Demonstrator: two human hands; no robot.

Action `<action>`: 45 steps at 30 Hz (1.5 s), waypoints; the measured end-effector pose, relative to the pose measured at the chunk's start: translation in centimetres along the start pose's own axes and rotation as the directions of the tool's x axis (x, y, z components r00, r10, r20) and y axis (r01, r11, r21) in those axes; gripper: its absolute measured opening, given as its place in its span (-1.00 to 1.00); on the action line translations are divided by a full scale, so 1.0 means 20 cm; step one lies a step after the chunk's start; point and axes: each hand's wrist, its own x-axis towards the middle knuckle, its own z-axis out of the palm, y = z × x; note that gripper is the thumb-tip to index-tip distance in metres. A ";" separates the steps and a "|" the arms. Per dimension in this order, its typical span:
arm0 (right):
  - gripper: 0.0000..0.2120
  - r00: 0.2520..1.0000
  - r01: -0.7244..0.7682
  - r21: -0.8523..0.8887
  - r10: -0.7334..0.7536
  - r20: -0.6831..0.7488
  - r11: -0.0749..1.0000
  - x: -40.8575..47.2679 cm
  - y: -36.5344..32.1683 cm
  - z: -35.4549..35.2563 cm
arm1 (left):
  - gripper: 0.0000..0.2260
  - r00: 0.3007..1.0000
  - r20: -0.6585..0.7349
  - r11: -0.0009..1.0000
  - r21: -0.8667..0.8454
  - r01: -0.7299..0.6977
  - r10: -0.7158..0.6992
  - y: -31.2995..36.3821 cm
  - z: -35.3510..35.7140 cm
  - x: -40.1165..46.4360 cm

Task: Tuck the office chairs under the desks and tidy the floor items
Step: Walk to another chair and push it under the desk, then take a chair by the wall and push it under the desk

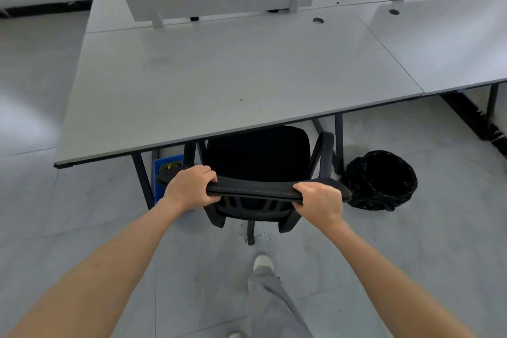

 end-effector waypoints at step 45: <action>-0.71 0.555 -0.462 0.871 0.712 0.430 -0.166 -0.38 0.02 -0.28 | -0.80 0.985 0.170 0.586 -0.803 0.113 0.043 0.44 -0.03 0.11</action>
